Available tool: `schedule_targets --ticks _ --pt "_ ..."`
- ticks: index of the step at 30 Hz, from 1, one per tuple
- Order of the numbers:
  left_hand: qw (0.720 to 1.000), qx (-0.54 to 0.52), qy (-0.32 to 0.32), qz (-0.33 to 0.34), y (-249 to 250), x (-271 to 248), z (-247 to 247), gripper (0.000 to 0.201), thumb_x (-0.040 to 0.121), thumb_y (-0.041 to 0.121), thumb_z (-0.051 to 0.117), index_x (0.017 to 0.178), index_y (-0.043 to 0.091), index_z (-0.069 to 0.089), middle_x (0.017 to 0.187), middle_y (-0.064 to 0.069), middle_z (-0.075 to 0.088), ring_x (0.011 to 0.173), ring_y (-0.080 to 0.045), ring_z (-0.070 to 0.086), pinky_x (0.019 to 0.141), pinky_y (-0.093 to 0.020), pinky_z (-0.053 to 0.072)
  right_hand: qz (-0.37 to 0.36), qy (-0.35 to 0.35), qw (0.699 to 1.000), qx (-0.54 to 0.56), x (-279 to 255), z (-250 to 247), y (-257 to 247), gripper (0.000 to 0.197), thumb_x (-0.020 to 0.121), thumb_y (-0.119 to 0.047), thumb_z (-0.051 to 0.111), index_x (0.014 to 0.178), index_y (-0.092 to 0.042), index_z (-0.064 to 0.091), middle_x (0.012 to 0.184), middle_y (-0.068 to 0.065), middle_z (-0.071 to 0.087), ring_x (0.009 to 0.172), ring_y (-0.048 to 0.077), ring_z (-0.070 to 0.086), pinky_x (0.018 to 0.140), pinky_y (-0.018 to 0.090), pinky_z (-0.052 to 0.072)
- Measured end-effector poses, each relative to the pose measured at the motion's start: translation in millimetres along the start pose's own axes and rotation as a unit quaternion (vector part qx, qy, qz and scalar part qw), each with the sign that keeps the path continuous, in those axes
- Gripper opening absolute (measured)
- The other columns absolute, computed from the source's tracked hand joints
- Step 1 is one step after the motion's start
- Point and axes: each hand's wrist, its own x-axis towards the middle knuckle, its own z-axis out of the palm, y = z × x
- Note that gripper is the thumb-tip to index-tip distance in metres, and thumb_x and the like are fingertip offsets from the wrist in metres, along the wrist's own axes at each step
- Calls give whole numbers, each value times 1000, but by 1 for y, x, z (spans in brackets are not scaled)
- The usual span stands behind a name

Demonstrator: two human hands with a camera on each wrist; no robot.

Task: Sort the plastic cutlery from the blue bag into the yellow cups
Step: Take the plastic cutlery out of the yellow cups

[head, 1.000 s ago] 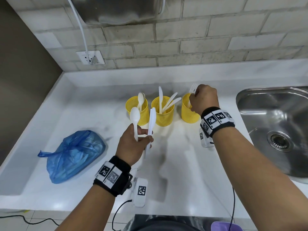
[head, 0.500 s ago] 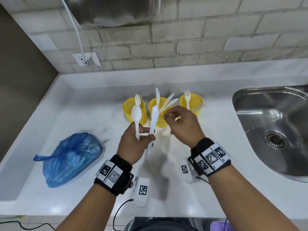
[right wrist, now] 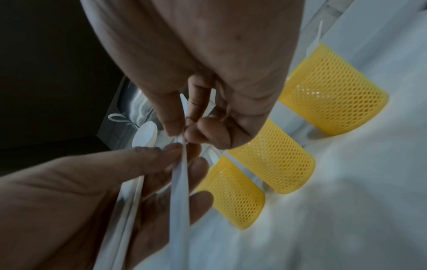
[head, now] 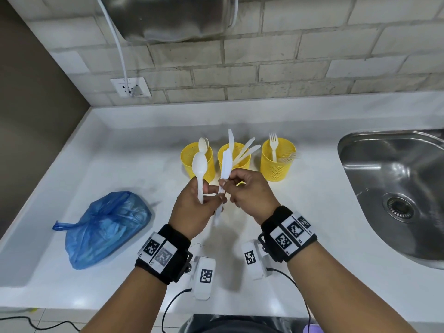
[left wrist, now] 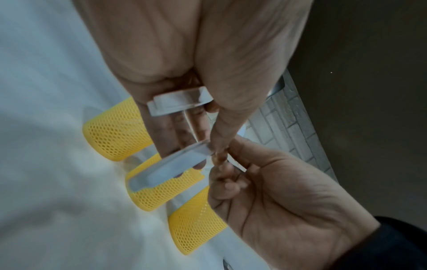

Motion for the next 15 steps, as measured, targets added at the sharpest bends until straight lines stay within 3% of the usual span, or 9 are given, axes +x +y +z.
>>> schedule_targets --ticks 3,6,10,13,15 --pt "1000 -2 13 4 1 -2 -1 24 91 14 71 82 14 48 90 -6 74 84 -31 74 82 -59 60 -16 21 999 25 10 -5 -20 20 93 -13 74 88 4 66 73 7 59 48 14 58 49 29 46" --pt "998 -38 34 -24 1 -1 -3 16 101 19 59 91 7 58 93 -7 69 83 -21 68 83 -45 61 -44 68 996 38 29 -16 -40 20 94 -11 73 87 7 66 73 11 61 48 17 58 49 31 50" --pt "991 -102 59 -67 0 5 -14 38 106 33 43 76 13 55 81 -6 57 74 -21 52 74 -40 51 -72 127 989 13 52 -30 -59 19 94 -12 72 78 -10 63 72 6 61 49 23 62 51 36 56" --pt "997 -43 56 -37 -2 7 -21 37 96 42 41 73 17 55 72 3 51 69 -17 46 71 -36 49 -74 174 980 -70 71 -35 -58 27 91 -21 74 69 -26 60 68 -6 61 54 25 68 57 41 62" --pt "999 10 53 -6 -5 9 -25 38 102 36 39 74 21 58 75 10 55 71 -18 50 72 -34 48 -70 174 974 -127 82 -35 -49 23 87 -29 73 69 -29 60 68 -7 63 63 30 72 65 47 63"
